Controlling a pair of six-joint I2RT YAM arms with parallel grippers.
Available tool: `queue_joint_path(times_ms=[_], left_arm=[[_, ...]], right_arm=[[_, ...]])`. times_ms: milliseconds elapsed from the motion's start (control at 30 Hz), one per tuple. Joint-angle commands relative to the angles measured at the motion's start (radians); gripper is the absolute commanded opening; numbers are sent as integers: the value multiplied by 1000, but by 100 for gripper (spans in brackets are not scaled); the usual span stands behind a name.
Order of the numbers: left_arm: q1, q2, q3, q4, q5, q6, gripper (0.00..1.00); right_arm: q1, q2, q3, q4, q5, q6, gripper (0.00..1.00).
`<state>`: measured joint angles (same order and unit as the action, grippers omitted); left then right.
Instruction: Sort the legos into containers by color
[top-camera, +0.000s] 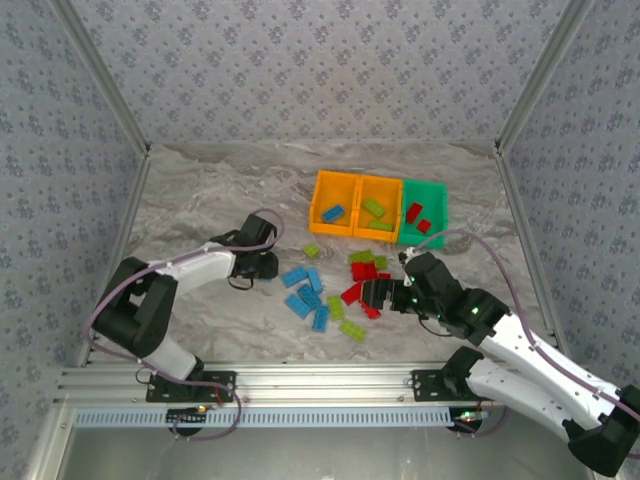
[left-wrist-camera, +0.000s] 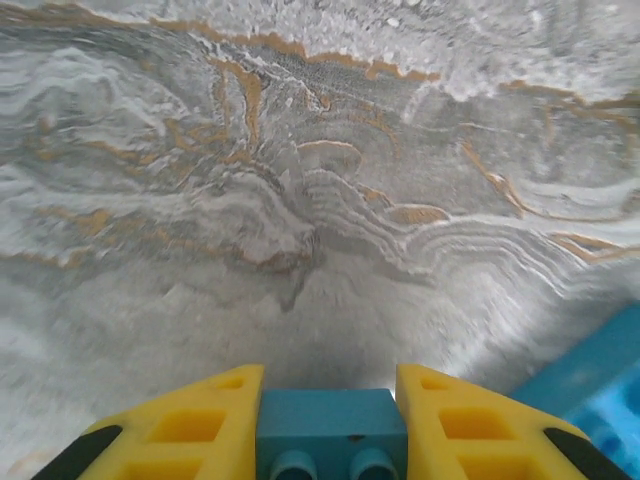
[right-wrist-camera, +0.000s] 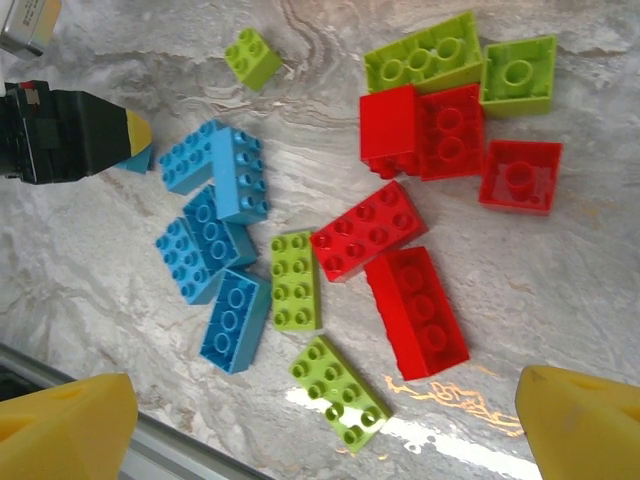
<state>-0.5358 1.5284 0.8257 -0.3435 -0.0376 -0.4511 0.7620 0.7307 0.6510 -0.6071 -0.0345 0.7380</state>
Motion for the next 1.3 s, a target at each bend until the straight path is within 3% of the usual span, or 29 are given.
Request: queue_joint_path(times_ms=[0,133,267,567,767,867,1033,1100,1267], left_arm=[[-51,-173,63,-40,-19,-36,28],[-154,-187,206,31,-107,-76,28],[-213,23,419,76,-158,-49,28],[-200,572,1014,-109,-178,52,29],[-180,743,1236,-177,-125,62,37],[-183,742,1257,-178,-114,67,44],[-185,659,1211,-180,-104,84,47],[-192,575,1139,-164,-86,91,47],[-263,193,758,-62,-90,124,46]], right_arm=[[7,-50,-21,126,-57,12,100],[7,-120,-51,213,6,19,100],[3,-151,-62,276,43,14,100],[-13,-150,-53,242,75,-11,100],[-29,-152,-58,209,62,-17,100],[-34,-152,-62,212,57,-12,100],[-37,-148,-57,222,49,-5,100],[-37,-142,-54,214,56,-6,100],[-33,-77,-2,99,145,-34,98]])
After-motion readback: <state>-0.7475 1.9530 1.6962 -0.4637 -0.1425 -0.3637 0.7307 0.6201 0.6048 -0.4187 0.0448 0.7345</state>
